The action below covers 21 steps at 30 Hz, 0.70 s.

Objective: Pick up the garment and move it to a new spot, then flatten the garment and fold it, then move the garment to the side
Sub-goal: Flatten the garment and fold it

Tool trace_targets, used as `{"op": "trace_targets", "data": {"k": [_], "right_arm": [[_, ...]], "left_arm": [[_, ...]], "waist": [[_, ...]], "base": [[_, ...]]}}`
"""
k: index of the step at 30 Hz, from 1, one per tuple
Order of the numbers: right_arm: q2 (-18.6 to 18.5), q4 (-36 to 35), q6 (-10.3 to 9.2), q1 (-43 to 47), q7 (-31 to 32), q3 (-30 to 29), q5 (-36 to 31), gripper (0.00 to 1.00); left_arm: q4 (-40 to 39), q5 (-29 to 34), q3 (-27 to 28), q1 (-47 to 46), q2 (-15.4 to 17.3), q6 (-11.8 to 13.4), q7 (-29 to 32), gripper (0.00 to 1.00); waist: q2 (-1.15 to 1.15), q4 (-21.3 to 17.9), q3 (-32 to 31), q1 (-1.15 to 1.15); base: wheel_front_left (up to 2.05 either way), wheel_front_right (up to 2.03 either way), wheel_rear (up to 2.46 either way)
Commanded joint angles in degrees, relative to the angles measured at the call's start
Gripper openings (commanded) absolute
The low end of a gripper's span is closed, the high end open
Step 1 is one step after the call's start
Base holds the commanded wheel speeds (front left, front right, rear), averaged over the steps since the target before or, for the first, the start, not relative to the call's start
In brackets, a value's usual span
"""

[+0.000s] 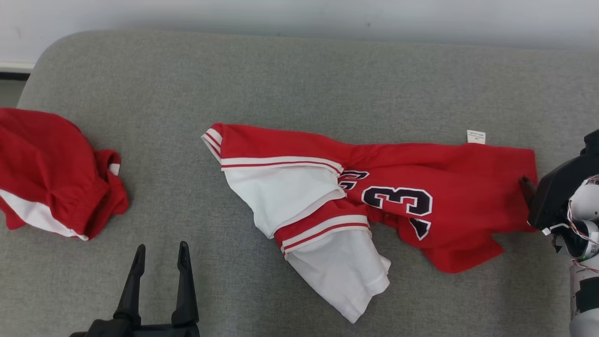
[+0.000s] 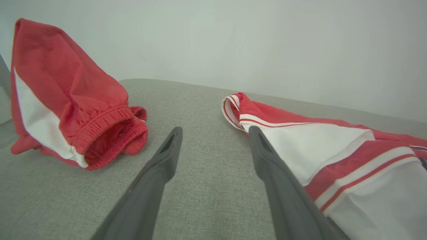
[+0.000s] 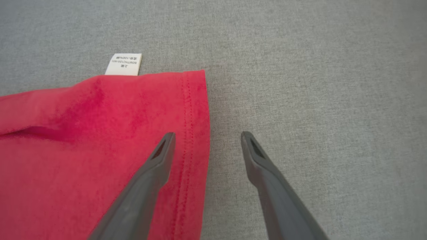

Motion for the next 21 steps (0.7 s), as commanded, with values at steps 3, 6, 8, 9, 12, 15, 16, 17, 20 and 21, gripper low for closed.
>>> {"op": "trace_targets", "data": {"k": [3, 6, 8, 9, 12, 15, 16, 17, 20, 21], "right_arm": [[0.3, 1.4, -0.12, -0.7, -1.1, -0.6, -0.8, 1.00], [0.5, 2.7, -0.12, -0.8, -1.6, -0.7, -1.3, 1.00], [0.7, 3.3, -0.12, -1.0, -1.9, -0.4, -1.3, 1.00], [0.6, 3.6, -0.12, -1.0, -2.0, -0.2, -1.2, 0.43], [-0.1, 4.1, -0.12, -1.0, -3.0, 1.2, -0.7, 0.00], [-1.3, 3.3, -0.12, -1.4, -5.5, 2.3, -1.4, 0.00], [-1.6, 3.0, -0.12, -1.7, -6.6, 2.6, -1.5, 0.00], [-1.8, 2.8, -0.12, -2.1, -7.8, 2.8, -1.6, 0.00], [-2.6, 1.9, -0.12, -2.8, -12.3, 3.8, -2.3, 0.00], [-3.1, 1.5, -0.12, -2.9, -13.8, 4.6, -2.5, 0.00]], "left_arm": [[0.0, 0.4, 0.0, -0.7, -0.1, 0.1, -0.2, 1.00], [0.0, 0.6, 0.0, -0.9, -0.1, 0.0, -0.2, 1.00], [0.0, 0.6, -0.1, -1.0, -0.1, 0.0, -0.2, 1.00], [0.0, 0.6, -0.2, -1.0, -0.1, 0.1, -0.2, 1.00], [0.3, 0.4, -0.5, -1.1, -0.1, 0.3, -0.2, 1.00], [0.7, 0.0, -0.6, -0.7, -0.1, 0.5, -0.2, 1.00], [0.8, -0.1, -0.6, -0.6, -0.1, 0.4, -0.2, 1.00], [0.9, -0.3, -0.6, -0.5, -0.1, 0.5, -0.2, 1.00], [1.1, -0.5, -0.6, -0.3, -0.1, 0.6, -0.2, 1.00], [1.2, -0.5, -0.7, -0.1, -0.1, 0.7, -0.2, 1.00]], "waist": [[-0.01, 1.3, 1.7, -0.01], [-0.01, 1.5, 2.1, -0.01], [-0.01, 1.5, 2.3, -0.01], [-0.01, 1.6, 2.4, -0.01], [-0.01, 1.6, 2.3, -0.01], [-0.01, 1.5, 1.7, -0.01], [-0.01, 1.4, 1.5, -0.01], [-0.01, 1.3, 1.2, -0.01], [-0.01, 1.1, 0.1, -0.01], [-0.01, 1.0, -0.3, -0.01]], "base": [[0.00, 0.00, 0.00], [0.00, 0.00, 0.00], [0.00, 0.00, 0.00], [0.00, 0.00, 0.00], [0.00, 0.00, 0.00], [0.00, 0.00, 0.00], [0.00, 0.00, 0.00], [0.00, 0.00, 0.00], [0.00, 0.00, 0.00], [0.00, 0.00, 0.00]]}}
